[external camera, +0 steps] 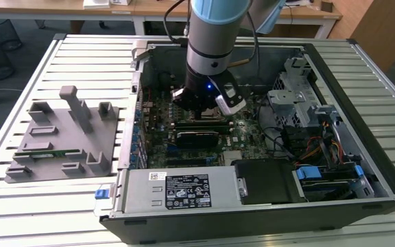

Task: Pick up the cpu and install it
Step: 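Install the second cpu locking lever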

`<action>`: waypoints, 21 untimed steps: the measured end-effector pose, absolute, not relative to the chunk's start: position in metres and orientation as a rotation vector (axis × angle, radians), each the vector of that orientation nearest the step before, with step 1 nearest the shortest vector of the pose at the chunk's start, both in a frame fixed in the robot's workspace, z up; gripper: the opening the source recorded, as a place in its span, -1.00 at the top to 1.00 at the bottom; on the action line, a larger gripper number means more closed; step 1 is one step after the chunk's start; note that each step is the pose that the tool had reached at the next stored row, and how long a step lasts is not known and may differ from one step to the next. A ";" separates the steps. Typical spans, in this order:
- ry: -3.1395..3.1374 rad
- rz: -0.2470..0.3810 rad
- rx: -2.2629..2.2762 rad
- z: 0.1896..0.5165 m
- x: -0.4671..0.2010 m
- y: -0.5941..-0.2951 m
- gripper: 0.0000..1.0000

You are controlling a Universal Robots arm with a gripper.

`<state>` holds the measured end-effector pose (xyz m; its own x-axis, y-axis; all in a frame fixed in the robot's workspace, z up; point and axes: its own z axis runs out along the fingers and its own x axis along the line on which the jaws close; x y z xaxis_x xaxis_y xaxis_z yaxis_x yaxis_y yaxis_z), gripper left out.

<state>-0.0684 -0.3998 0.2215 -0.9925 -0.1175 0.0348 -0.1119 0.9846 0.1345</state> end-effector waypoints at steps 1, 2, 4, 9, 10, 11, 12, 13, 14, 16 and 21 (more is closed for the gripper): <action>-3.087 -0.206 0.178 0.221 -0.068 -0.400 0.79; -3.087 -0.206 0.179 0.221 -0.068 -0.400 0.79; -3.087 -0.206 0.178 0.219 -0.069 -0.400 0.79; -3.087 -0.208 0.179 0.215 -0.069 -0.400 0.79; -3.087 -0.209 0.179 0.215 -0.070 -0.401 0.79; -3.087 -0.212 0.179 0.214 -0.070 -0.401 0.79; -3.087 -0.215 0.179 0.214 -0.071 -0.403 0.79; -3.086 -0.221 0.179 0.213 -0.071 -0.404 0.79; -3.086 -0.225 0.179 0.213 -0.072 -0.405 0.79; -3.086 -0.236 0.179 0.213 -0.073 -0.407 0.79; -3.084 -0.271 0.180 0.211 -0.075 -0.409 0.79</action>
<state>-0.0747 -0.4095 0.2114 -0.9925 -0.1188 0.0299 -0.1118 0.9780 0.1762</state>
